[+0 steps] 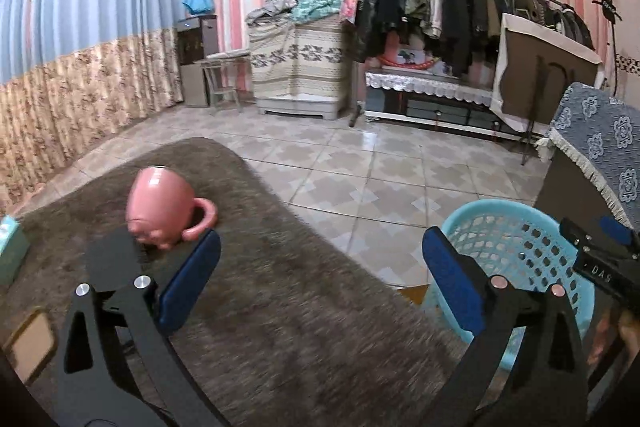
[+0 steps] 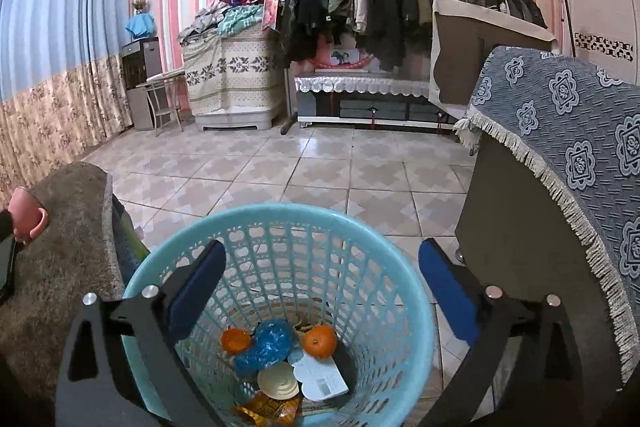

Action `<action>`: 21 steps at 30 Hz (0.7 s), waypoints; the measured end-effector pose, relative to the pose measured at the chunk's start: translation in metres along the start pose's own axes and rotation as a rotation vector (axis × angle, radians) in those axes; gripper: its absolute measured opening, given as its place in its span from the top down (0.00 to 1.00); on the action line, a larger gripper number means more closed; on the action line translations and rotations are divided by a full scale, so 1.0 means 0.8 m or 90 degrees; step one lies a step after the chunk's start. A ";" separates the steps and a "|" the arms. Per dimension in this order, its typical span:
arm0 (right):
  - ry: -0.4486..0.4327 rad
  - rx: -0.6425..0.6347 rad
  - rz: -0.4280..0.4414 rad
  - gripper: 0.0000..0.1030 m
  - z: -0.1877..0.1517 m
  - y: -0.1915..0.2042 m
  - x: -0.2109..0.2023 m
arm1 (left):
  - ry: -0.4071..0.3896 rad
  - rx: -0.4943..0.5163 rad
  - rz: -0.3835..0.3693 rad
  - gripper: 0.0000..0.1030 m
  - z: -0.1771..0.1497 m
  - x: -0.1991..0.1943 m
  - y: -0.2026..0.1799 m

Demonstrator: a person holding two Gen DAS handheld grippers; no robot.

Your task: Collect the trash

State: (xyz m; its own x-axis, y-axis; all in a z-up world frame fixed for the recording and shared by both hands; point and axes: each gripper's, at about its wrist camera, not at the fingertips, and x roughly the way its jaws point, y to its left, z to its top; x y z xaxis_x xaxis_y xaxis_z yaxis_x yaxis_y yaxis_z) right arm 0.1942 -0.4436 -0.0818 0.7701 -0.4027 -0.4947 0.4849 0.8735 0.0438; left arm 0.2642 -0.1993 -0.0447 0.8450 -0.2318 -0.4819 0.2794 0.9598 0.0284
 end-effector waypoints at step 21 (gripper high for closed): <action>-0.036 -0.081 0.222 0.04 -0.049 0.118 -0.171 | 0.007 -0.104 0.167 0.05 -0.104 -0.208 0.140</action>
State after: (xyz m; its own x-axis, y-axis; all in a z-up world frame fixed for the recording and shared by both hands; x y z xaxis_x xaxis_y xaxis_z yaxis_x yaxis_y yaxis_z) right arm 0.1183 -0.2956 -0.0437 0.9030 -0.0864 -0.4209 0.1367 0.9865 0.0906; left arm 0.1167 -0.0402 -0.0340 0.8733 0.0283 -0.4863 -0.0254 0.9996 0.0126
